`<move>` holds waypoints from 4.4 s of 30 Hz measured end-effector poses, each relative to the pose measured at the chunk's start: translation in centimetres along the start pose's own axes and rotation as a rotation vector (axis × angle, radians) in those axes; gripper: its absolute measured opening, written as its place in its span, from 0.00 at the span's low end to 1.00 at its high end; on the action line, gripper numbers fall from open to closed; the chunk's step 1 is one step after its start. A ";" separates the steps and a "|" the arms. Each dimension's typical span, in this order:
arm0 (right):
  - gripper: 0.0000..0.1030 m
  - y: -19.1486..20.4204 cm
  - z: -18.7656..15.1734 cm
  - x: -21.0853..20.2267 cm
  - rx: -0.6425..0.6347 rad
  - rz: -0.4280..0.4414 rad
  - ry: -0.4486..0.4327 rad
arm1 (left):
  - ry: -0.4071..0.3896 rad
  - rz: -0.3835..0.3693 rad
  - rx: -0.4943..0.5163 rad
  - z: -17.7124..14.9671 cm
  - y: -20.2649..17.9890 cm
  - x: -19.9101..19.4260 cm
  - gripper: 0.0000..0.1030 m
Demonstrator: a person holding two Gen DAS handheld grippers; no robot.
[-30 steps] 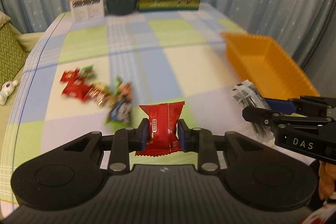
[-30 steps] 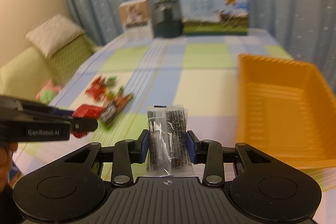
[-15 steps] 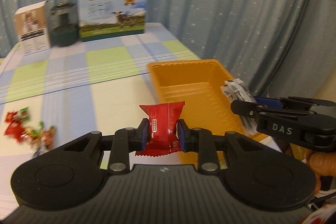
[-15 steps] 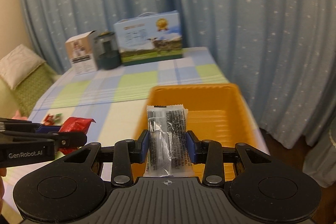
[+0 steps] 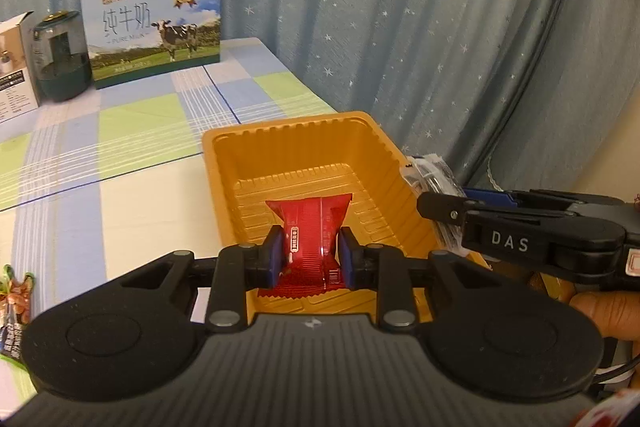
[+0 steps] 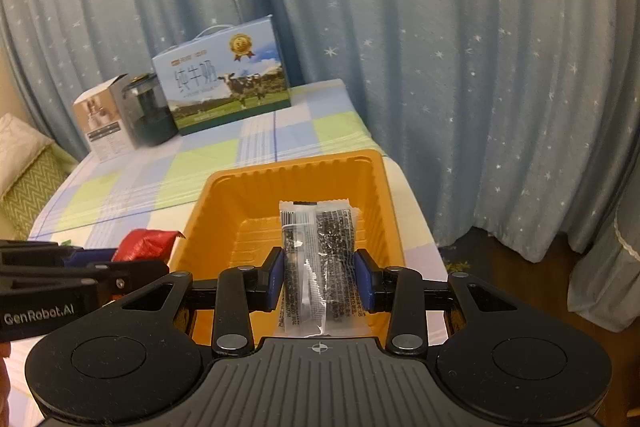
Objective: Organize snacks
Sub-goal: 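Carry both packets over the orange tray and open the left tool to drop the red packet, then open the right tool to drop the black-striped packet into the tray, then withdraw both tools from the tray back toward the snack pile, then grasp the green-and-orange sausage snack with the right tool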
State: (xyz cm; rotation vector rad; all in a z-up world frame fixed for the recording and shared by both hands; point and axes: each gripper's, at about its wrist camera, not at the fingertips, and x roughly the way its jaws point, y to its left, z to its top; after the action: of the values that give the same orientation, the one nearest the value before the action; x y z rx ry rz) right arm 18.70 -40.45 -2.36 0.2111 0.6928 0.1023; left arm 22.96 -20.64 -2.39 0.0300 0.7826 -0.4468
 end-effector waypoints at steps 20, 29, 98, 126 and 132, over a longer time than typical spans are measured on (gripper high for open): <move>0.37 -1.9 -0.5 2.1 0.019 -0.030 0.035 | 0.019 0.026 0.068 -0.8 -1.7 3.9 0.38; 0.37 -1.2 -0.7 2.3 0.002 -0.018 0.047 | 0.015 0.083 0.068 -1.4 -1.1 3.3 0.38; 0.58 23.8 -8.3 -2.9 -0.140 0.245 0.087 | -0.101 0.412 -0.272 -14.2 20.7 -20.9 0.72; 0.45 31.7 -7.3 16.0 -0.027 0.357 0.203 | -0.044 0.402 -0.351 -13.2 33.0 -10.4 0.73; 0.36 31.6 -7.1 18.1 0.026 0.320 0.244 | -0.053 0.396 -0.368 -13.1 33.3 -9.9 0.73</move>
State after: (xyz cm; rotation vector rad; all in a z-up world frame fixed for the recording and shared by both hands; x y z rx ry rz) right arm 27.24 -5.57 -11.78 0.3367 0.9000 0.4307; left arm 21.30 15.79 -9.48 -0.1672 0.7751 0.0744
